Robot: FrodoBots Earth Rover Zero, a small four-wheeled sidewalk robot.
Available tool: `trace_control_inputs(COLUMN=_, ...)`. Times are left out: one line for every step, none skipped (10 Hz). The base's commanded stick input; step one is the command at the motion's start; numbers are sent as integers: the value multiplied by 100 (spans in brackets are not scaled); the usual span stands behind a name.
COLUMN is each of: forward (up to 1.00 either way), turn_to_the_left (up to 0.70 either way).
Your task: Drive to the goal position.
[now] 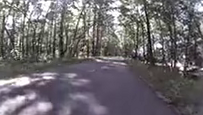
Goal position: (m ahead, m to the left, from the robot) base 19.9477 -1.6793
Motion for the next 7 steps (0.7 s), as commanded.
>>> trace_control_inputs(forward=45, turn_to_the_left=-27)
trace_control_inputs(forward=45, turn_to_the_left=-27)
trace_control_inputs(forward=45, turn_to_the_left=-16)
trace_control_inputs(forward=45, turn_to_the_left=-6)
trace_control_inputs(forward=45, turn_to_the_left=0)
trace_control_inputs(forward=45, turn_to_the_left=0)
trace_control_inputs(forward=45, turn_to_the_left=0)
